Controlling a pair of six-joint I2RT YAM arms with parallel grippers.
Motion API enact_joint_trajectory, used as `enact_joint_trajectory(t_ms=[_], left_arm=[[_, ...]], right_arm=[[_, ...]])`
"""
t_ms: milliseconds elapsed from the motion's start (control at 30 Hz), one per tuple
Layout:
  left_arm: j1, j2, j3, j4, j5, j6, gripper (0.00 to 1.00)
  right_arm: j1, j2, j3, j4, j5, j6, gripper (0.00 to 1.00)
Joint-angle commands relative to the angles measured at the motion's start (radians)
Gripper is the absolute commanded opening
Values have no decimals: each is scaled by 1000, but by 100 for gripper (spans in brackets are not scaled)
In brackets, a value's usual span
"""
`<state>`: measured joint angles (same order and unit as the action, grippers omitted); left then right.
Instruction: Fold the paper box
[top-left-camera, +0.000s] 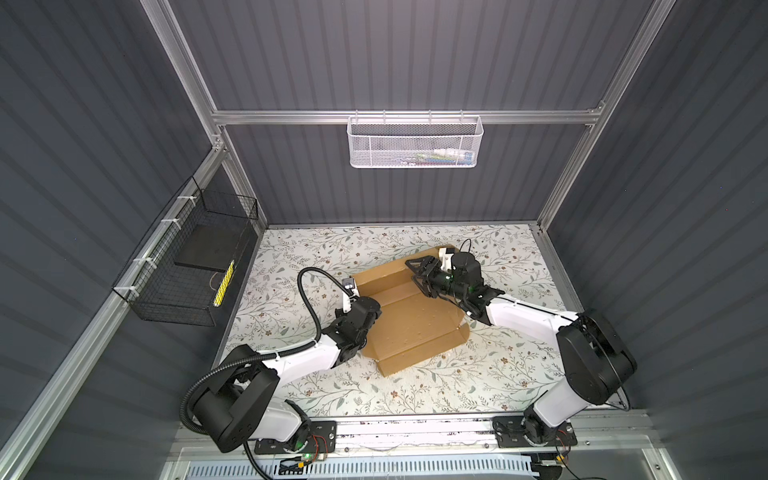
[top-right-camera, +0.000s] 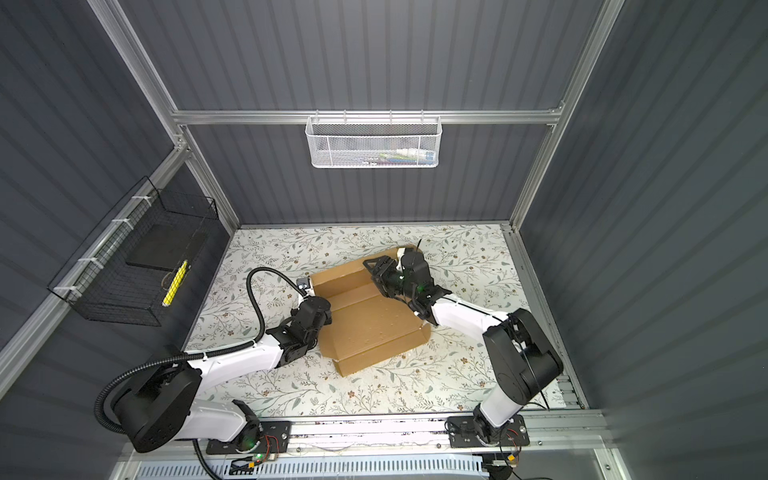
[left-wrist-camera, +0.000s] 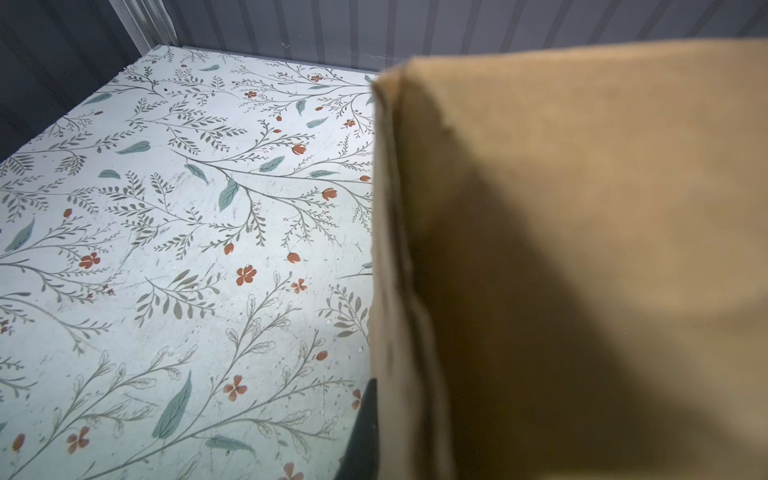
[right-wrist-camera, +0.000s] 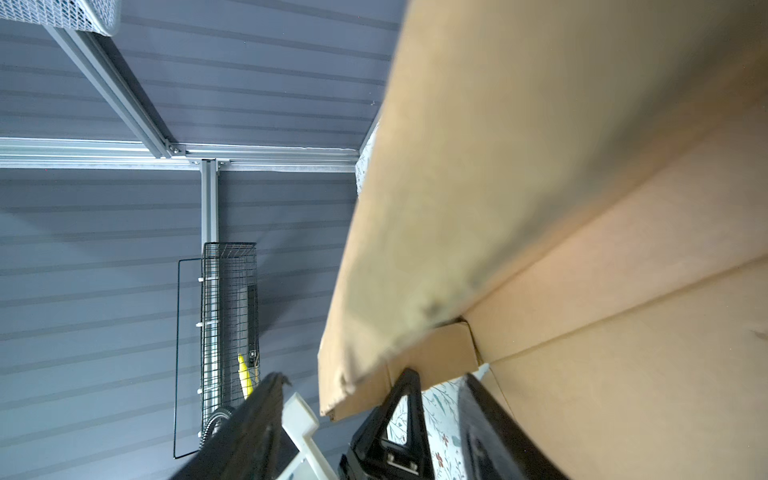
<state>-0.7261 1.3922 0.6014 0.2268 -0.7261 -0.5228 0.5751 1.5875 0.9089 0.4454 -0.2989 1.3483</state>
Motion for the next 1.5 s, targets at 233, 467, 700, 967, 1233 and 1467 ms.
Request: enact_joint_trajectory(t_ms=[233, 467, 700, 967, 1233, 1467], left_arm=[[36, -42, 40, 6, 23, 98, 0], [87, -111, 2, 25, 146, 199, 0], [145, -156, -11, 17, 329, 304, 0], [161, -106, 50, -23, 449, 418, 0], [162, -58, 29, 41, 439, 447, 0], [162, -55, -2, 79, 414, 447, 0]], right_arm=[[21, -204, -112, -197, 79, -133, 69], [32, -386, -64, -445, 157, -398, 65], [29, -373, 91, -577, 126, -638, 53], [23, -224, 255, -581, 40, -780, 47], [27, -98, 305, -472, -14, -812, 36], [66, -25, 305, -416, -12, -831, 32]])
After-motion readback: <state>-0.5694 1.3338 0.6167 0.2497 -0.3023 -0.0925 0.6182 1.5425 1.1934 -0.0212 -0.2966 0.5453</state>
